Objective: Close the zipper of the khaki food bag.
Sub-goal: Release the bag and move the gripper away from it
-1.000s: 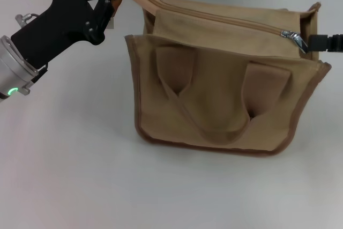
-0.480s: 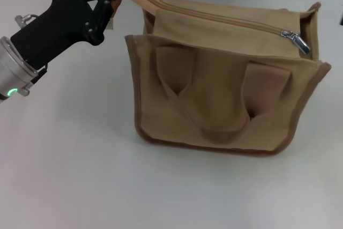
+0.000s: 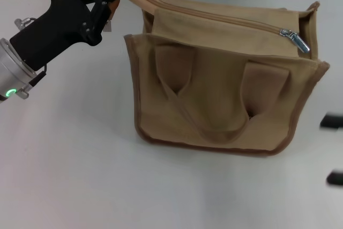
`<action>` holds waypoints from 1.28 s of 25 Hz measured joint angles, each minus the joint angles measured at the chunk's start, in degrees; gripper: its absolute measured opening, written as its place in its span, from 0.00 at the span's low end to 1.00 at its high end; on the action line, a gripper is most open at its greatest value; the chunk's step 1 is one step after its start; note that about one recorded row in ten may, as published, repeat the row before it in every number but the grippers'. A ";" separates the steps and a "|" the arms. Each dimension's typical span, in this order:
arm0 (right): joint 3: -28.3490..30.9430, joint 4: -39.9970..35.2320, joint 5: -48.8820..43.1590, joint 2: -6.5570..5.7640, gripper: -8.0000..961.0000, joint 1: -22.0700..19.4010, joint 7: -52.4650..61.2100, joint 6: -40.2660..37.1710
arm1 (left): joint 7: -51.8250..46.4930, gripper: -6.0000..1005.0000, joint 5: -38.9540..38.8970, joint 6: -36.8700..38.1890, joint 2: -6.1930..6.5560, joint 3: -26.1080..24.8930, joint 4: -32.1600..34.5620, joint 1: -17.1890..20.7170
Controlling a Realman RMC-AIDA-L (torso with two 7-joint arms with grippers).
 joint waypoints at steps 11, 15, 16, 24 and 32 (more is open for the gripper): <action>0.70 4.90 -8.19 -0.52 0.82 0.17 -5.55 0.65 | -0.76 0.08 0.00 -0.21 0.09 -0.01 -0.38 0.64; 0.70 4.93 -8.26 -0.54 0.82 0.37 -5.57 0.68 | -0.88 0.11 0.00 -0.18 0.17 0.02 -0.28 0.75; 0.70 4.94 -8.27 -0.54 0.82 0.45 -5.57 0.70 | -1.21 0.11 0.04 -0.18 0.17 0.12 -0.12 0.75; 0.70 4.98 -8.33 -0.55 0.82 0.63 -5.25 0.79 | -4.29 0.16 0.06 -0.20 0.33 0.05 0.84 1.05; 1.37 4.98 -8.35 -0.55 0.82 0.67 -5.18 0.85 | -22.71 0.42 10.97 1.20 1.25 0.40 18.35 3.12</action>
